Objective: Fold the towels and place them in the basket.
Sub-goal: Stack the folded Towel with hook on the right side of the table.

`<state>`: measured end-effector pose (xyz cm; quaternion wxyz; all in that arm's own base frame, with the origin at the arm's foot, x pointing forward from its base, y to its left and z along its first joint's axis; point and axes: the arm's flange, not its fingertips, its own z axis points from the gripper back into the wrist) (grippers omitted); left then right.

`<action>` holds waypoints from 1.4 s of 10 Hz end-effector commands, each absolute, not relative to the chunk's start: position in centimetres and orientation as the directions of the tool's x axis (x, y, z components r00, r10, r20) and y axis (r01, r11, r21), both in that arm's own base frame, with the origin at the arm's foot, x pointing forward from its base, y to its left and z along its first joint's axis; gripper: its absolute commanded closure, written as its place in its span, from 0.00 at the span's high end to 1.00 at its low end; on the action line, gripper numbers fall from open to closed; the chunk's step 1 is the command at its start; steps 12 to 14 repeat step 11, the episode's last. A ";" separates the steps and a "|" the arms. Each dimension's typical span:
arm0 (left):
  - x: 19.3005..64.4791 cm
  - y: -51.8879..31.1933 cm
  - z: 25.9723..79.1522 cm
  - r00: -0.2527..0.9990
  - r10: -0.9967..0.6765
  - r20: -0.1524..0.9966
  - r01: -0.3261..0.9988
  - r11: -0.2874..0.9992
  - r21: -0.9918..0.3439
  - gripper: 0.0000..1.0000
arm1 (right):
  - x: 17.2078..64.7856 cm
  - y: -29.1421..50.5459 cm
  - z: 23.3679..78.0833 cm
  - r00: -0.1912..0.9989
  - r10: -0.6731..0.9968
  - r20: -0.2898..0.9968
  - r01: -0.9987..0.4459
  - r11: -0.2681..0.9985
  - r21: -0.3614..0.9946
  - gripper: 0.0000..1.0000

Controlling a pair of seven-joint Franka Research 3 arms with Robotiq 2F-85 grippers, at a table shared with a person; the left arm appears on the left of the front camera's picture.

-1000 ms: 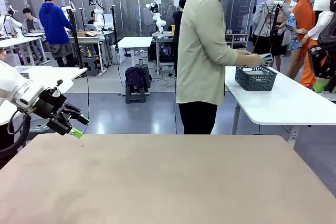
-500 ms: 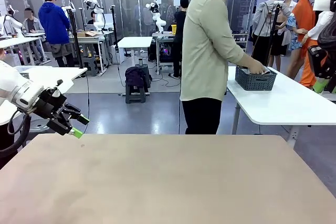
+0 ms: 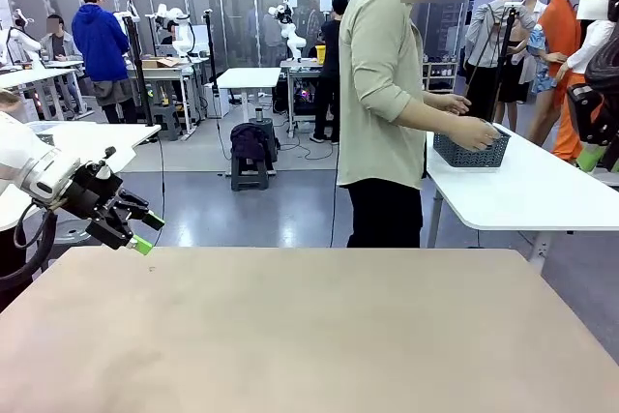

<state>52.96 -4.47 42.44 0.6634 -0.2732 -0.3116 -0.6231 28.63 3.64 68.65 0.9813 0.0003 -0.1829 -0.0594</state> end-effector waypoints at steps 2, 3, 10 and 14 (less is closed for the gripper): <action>52.8 -4.4 42.6 0.023 -0.661 0.750 0.997 0.069 0.030 0.96 | 28.8 3.5 68.7 0.925 -0.129 0.357 0.126 0.992 0.029 0.24; 52.8 -4.4 42.6 0.023 -0.661 0.750 0.997 0.069 0.030 0.96 | 28.8 3.5 68.7 0.925 -0.129 0.357 0.126 0.992 0.029 0.24; 52.8 -4.4 42.6 0.023 -0.661 0.750 0.997 0.069 0.030 0.96 | 28.8 3.5 68.7 0.925 -0.129 0.357 0.126 0.992 0.029 0.24; 52.8 -4.4 42.6 0.023 -0.661 0.750 0.997 0.069 0.030 0.96 | 28.8 3.5 68.7 0.925 -0.129 0.357 0.126 0.992 0.029 0.24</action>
